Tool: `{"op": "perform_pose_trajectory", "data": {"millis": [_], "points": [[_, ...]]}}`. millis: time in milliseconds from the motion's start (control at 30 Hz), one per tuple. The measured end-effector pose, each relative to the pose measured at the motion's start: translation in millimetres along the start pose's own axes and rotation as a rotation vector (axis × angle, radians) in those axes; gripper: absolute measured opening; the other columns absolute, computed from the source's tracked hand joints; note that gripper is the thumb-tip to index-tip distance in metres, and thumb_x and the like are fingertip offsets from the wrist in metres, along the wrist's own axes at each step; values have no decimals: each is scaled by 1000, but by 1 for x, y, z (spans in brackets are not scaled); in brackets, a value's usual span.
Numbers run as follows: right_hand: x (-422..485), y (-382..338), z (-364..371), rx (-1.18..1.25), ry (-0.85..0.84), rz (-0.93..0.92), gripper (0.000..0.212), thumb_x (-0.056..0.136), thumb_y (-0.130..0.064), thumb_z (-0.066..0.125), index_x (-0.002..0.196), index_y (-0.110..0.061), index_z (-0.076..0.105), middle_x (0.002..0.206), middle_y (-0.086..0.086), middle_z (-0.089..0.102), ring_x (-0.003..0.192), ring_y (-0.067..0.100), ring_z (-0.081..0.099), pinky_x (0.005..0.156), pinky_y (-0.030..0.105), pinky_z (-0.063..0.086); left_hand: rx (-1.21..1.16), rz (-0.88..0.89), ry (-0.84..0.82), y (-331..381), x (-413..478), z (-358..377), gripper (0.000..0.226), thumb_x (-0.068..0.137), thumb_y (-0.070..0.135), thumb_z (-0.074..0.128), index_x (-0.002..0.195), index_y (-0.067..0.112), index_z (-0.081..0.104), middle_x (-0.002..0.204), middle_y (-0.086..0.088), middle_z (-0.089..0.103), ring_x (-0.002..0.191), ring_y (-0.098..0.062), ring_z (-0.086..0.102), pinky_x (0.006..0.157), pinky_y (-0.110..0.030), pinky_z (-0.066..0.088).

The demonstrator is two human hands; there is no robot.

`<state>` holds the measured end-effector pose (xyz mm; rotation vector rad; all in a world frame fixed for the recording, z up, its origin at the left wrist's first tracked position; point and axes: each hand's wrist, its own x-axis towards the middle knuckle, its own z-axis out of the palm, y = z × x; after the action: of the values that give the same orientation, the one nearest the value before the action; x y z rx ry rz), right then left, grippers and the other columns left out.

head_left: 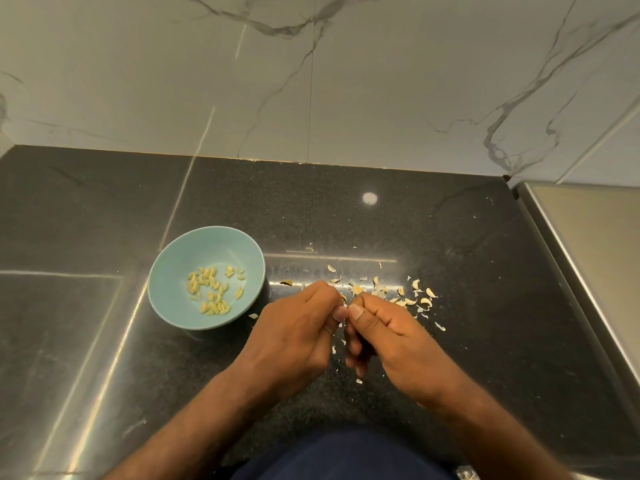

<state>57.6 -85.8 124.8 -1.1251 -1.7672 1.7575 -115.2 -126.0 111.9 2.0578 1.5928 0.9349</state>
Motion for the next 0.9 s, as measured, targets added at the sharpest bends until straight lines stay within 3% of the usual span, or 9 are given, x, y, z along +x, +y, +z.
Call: {"op": "perform_pose_trajectory", "data": {"millis": [133,267,367,467,567,667,800,900], "points": [[3,12,-2,-510,109,-311,28,103,-39,41,85,-20,52,70,-5,54,62,13,51,55,30,44,-313,-226,55,7,-4,8,33,99,35,44,76,11,53,63,4,48,59,-10,43,55,-33,38],[7,15,-5,-798,213,-527,22,104,-33,45,97,-21,63,80,-11,55,67,6,48,57,20,42,-694,-556,-39,14,0,3,37,105,23,45,70,11,51,57,4,40,51,-6,35,50,-23,33],[7,16,-2,-679,222,-538,24,103,-31,49,100,-17,68,82,-8,59,70,7,52,60,21,44,-833,-628,-82,16,1,-3,34,105,22,41,74,10,51,58,1,37,48,-6,31,46,-17,29],[6,13,0,-562,257,-503,14,99,-26,58,100,-18,70,85,-10,64,74,11,59,63,25,48,-824,-624,-49,16,2,-2,35,105,24,41,76,7,52,58,3,40,48,-5,33,47,-16,31],[6,9,4,-433,286,-438,6,97,-20,64,96,-18,70,79,-9,65,71,15,61,61,29,50,-667,-538,26,13,3,3,40,103,31,46,75,2,54,57,7,45,51,-5,39,51,-21,37],[4,5,8,-231,288,-268,11,98,-18,62,88,-18,67,69,0,63,61,17,59,57,34,52,-444,-357,153,10,1,11,33,101,36,51,74,17,56,61,10,51,56,-4,44,53,-21,38],[6,4,9,32,273,-85,18,100,-15,57,86,-13,67,68,3,65,63,24,63,57,36,53,-147,-182,250,2,-6,25,23,98,39,49,83,23,56,71,14,51,63,-10,50,52,-26,41],[9,4,10,150,233,-4,20,101,-11,54,88,-3,66,64,4,62,57,22,59,53,34,48,-139,-165,278,-1,-8,29,19,98,38,50,88,24,58,75,14,54,65,-9,53,54,-29,45]]}}
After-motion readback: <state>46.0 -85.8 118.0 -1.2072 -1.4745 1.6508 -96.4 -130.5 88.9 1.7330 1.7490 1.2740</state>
